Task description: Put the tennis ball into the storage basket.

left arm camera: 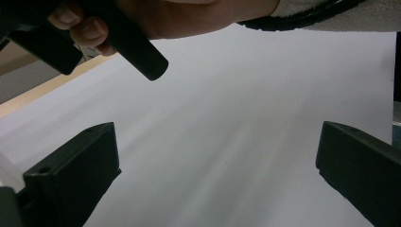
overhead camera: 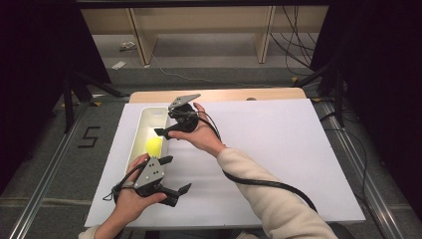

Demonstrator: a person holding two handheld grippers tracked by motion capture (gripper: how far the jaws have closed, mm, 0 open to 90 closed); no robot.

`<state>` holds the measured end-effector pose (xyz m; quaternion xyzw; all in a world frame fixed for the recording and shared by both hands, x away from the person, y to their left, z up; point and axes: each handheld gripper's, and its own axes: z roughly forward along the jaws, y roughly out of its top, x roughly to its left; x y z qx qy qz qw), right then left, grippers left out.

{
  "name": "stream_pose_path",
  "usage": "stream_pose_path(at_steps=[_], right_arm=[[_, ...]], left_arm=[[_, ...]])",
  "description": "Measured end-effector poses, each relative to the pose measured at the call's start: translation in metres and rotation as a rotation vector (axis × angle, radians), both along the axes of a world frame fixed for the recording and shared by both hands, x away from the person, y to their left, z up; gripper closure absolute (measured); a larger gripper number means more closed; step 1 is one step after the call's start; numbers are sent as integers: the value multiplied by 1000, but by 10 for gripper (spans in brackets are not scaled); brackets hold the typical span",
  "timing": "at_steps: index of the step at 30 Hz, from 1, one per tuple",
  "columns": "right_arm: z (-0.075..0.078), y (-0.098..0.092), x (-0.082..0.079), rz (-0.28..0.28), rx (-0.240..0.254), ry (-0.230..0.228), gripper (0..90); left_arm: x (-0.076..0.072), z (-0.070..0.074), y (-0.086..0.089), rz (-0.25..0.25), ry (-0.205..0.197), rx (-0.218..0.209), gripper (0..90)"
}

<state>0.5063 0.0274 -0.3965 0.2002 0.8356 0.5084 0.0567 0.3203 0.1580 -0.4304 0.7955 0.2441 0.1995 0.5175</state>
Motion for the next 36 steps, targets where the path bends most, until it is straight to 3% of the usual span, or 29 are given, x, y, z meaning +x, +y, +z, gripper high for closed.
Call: stream_pose_path(at_steps=[36], right_arm=[[13,-62,-5,-77,12,-33,155]], left_arm=[[0,0,1,7,0,0,0]])
